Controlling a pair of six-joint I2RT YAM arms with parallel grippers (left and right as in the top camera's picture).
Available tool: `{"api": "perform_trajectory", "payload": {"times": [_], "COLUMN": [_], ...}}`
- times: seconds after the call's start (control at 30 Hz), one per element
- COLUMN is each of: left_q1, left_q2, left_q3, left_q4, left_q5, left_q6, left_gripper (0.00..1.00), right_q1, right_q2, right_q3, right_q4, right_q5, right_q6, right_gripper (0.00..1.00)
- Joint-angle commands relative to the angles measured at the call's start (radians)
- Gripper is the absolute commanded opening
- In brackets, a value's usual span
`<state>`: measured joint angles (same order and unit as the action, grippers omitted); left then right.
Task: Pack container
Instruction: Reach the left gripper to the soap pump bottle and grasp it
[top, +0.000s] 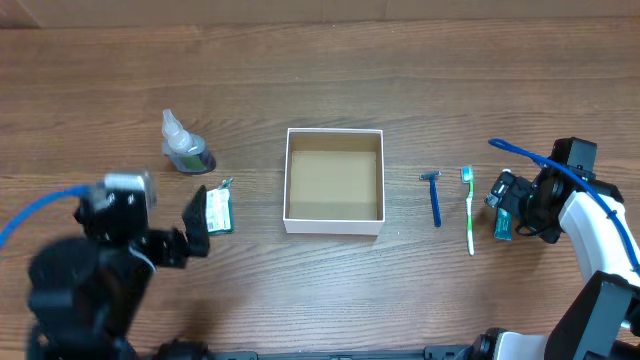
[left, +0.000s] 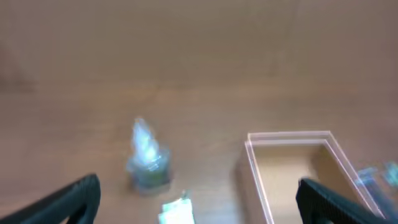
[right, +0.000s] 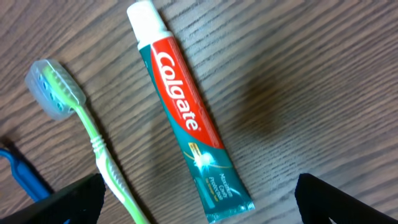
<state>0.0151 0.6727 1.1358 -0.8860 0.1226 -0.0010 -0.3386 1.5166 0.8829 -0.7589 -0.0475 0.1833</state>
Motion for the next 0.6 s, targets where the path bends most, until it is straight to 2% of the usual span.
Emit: {"api": "perform_trajectory", "payload": {"times": [0.0, 0.07, 0.13, 0.23, 0.33, 0.57], "left_q1": [0.006, 0.006, 0.006, 0.006, 0.006, 0.022], "left_q2": [0.264, 0.373, 0.438, 0.543, 0.689, 0.859], "left_q3": [0.270, 0.338, 0.346, 0.346, 0.346, 0.346], "left_q4": [-0.151, -0.214, -0.208, -0.149, -0.055, 0.069], "left_q5": [-0.038, -0.023, -0.021, -0.035, -0.134, -0.194], "left_q6": [0.090, 0.091, 0.092, 0.068, -0.087, -0.112], "left_gripper": [1.00, 1.00, 1.00, 1.00, 1.00, 1.00], "right_q1": [0.005, 0.005, 0.005, 0.005, 0.005, 0.005], "right_q2": [-0.002, -0.002, -0.002, -0.002, -0.002, -0.002], "right_q3": [0.020, 0.020, 0.020, 0.020, 0.020, 0.020], "right_q4": [0.006, 0.006, 0.006, 0.006, 0.006, 0.006], "right_q5": [0.001, 0.001, 0.001, 0.001, 0.001, 0.001], "right_q6": [0.003, 0.003, 0.003, 0.003, 0.003, 0.003], "right_gripper": [1.00, 1.00, 1.00, 1.00, 1.00, 1.00]}}
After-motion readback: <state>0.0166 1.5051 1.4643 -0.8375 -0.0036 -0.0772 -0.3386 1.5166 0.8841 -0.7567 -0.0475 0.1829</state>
